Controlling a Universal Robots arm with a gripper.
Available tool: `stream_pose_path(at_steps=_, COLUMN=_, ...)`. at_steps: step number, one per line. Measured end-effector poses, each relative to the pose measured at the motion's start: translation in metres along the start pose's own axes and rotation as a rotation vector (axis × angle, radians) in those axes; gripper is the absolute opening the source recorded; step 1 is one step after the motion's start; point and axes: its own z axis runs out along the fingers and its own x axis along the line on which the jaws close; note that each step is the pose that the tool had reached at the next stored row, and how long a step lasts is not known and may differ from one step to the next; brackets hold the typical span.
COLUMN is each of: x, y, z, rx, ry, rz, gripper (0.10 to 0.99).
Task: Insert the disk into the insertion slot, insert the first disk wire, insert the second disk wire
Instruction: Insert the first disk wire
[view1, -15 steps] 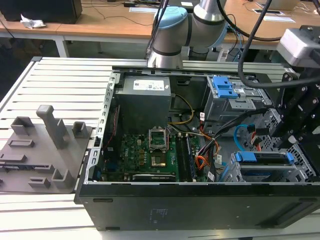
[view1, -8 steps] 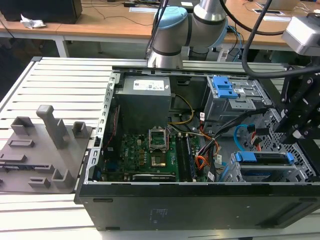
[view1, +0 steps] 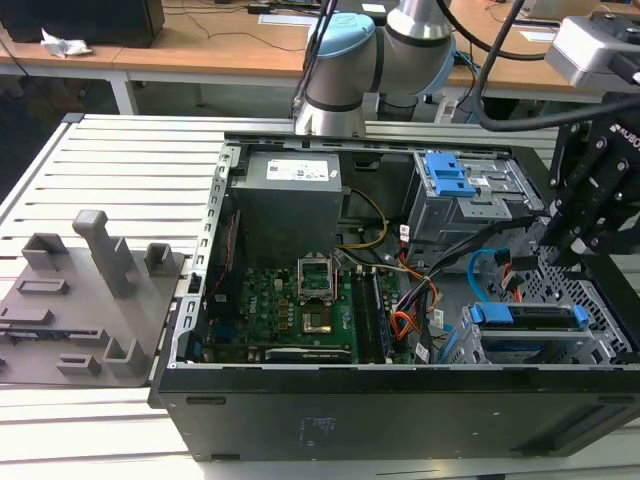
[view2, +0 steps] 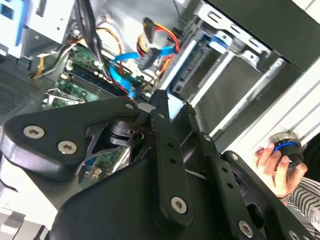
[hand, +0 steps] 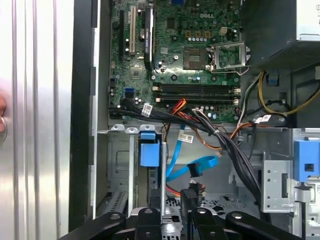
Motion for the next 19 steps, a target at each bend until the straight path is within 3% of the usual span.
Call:
stream_pose_path(at_steps=1, x=-0.007, y=0.0002, z=0.0, rx=0.0, ry=0.0002, rz=0.0, gripper=0.302)
stream_pose_path(at_steps=4, x=-0.0183, y=0.0004, z=0.0002, rx=0.0, ry=0.0003, rz=0.0, gripper=0.302)
stream_pose_path(at_steps=7, x=-0.0234, y=0.0004, z=0.0014, rx=0.0, ry=0.0001, rz=0.0, gripper=0.302)
stream_pose_path(at_steps=19, x=-0.0256, y=-0.0001, z=0.0158, rx=0.0, ry=0.0001, rz=0.0, gripper=0.302)
